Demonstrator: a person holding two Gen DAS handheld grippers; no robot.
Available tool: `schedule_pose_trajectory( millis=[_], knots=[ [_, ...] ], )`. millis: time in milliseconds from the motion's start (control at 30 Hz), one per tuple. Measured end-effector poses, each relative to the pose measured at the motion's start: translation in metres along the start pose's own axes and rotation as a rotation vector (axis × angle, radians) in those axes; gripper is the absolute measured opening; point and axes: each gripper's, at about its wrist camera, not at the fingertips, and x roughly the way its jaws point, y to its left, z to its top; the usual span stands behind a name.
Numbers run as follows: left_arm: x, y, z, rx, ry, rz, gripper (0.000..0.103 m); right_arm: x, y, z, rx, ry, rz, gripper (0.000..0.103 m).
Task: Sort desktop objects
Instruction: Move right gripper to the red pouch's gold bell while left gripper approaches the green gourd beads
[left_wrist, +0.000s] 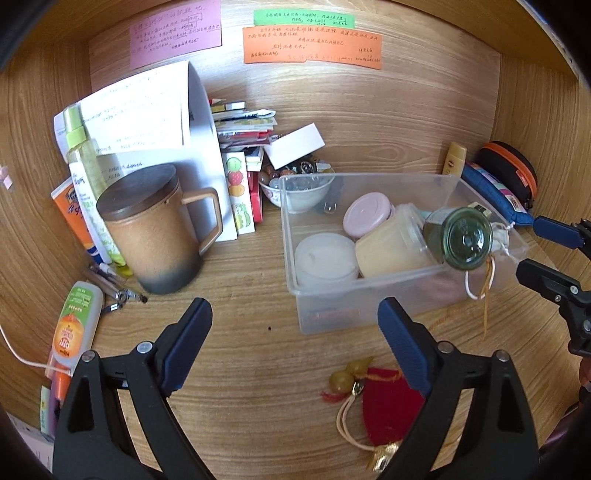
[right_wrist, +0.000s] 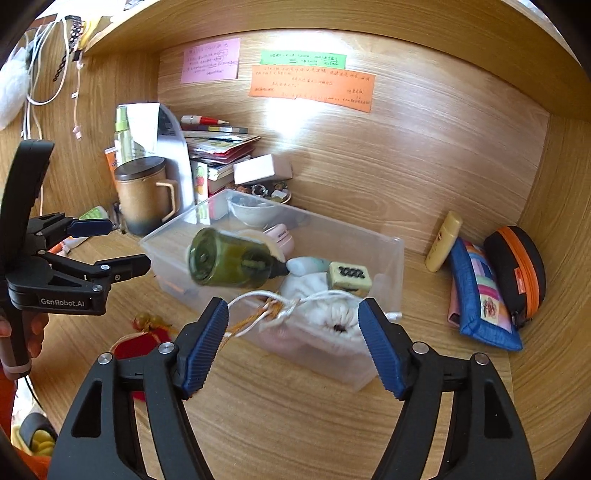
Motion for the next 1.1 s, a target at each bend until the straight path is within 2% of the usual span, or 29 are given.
schedule_pose_trajectory(
  millis=[133, 400, 767, 900, 1100],
  knots=[
    [-0.004, 0.001, -0.012, -0.004, 0.021, 0.011, 0.092, -0.006, 0.010, -0.009, 0.002, -0.004, 0.019, 0.080],
    [-0.013, 0.009, -0.037, -0.023, 0.050, 0.031, 0.093, -0.001, 0.039, -0.028, -0.005, 0.051, 0.093, 0.080],
    [-0.023, 0.037, -0.057, -0.077, 0.060, 0.056, 0.095, 0.021, 0.090, -0.042, -0.054, 0.157, 0.240, 0.080],
    [-0.025, 0.043, -0.064, -0.094, 0.064, 0.055, 0.095, 0.031, 0.103, -0.046, -0.065, 0.198, 0.263, 0.080],
    [-0.028, 0.051, -0.074, -0.105, 0.073, 0.053, 0.095, 0.047, 0.112, -0.047, -0.064, 0.259, 0.253, 0.080]
  ],
)
